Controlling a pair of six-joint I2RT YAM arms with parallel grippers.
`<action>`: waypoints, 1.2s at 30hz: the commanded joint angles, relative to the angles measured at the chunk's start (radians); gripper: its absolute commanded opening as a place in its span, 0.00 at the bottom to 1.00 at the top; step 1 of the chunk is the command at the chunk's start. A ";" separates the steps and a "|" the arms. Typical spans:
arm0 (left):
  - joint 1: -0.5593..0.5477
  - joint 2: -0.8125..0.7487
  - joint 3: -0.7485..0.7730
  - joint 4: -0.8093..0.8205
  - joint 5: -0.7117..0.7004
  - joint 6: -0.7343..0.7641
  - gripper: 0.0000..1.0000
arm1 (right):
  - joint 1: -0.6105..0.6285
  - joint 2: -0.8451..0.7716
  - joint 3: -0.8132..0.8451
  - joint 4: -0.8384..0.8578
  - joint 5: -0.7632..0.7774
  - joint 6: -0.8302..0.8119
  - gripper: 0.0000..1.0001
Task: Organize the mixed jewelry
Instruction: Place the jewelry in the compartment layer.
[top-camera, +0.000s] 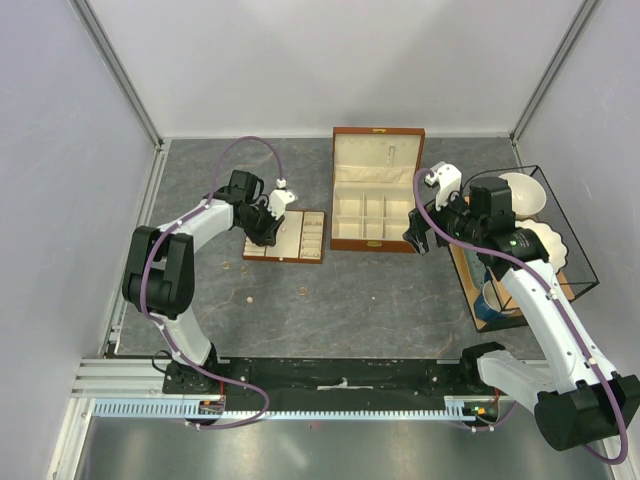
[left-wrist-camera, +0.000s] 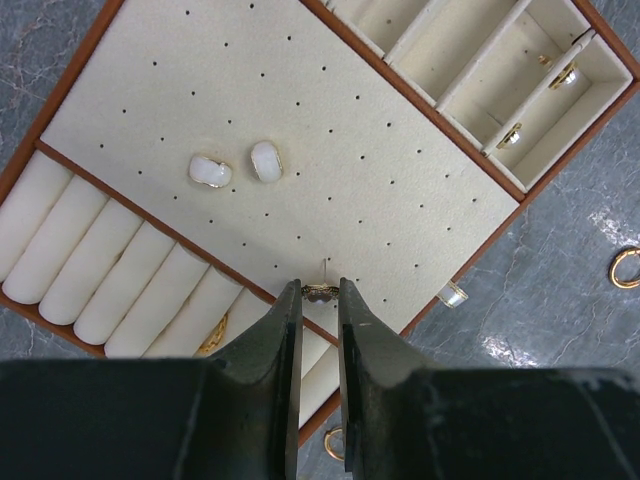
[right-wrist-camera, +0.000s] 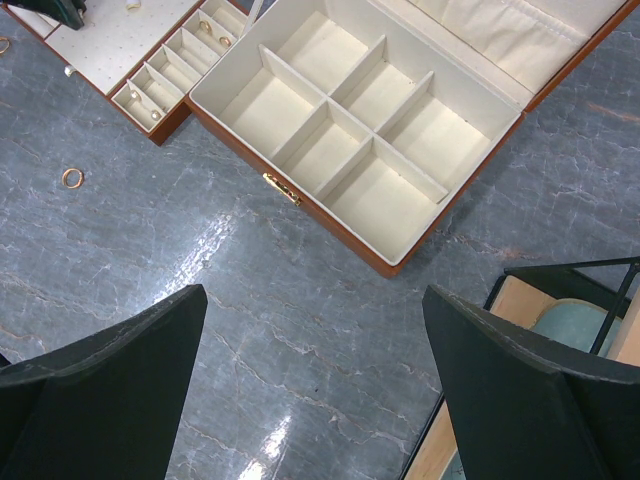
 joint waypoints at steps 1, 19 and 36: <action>-0.003 -0.016 -0.030 -0.056 -0.010 0.036 0.20 | 0.000 -0.014 0.005 0.032 -0.016 0.004 0.98; -0.017 0.001 -0.013 -0.048 -0.016 0.021 0.20 | 0.000 -0.028 0.002 0.030 -0.015 0.004 0.98; -0.018 0.019 0.012 -0.045 -0.015 0.016 0.20 | 0.000 -0.016 0.011 0.025 -0.016 0.004 0.98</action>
